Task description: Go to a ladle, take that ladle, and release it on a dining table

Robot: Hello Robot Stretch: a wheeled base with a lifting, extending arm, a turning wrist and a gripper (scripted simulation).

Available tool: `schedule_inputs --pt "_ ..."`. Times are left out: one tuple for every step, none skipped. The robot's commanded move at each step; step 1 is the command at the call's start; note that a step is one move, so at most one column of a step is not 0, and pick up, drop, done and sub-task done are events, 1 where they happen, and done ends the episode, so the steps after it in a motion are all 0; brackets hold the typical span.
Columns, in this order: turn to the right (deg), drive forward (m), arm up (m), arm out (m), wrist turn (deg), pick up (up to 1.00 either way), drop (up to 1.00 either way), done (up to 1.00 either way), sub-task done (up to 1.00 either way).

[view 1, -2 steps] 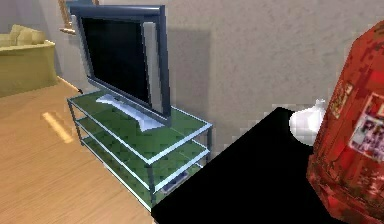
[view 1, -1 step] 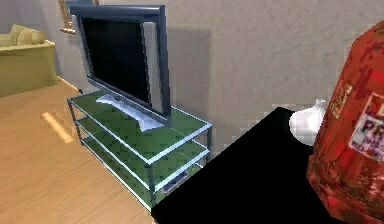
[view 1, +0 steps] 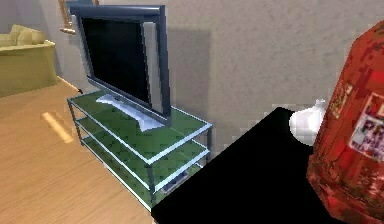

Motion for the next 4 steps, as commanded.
schedule_inputs --pt "0.0 0.00 0.00 0.00 45.0 0.00 0.00 0.00 0.00" --pt "0.0 0.00 0.00 0.00 33.0 0.00 0.00 0.00 0.00" --pt "0.0 0.00 -0.18 0.00 0.0 0.00 0.00 0.00 0.00" --pt "0.0 0.00 0.00 0.00 0.0 0.00 1.00 0.00 0.00"
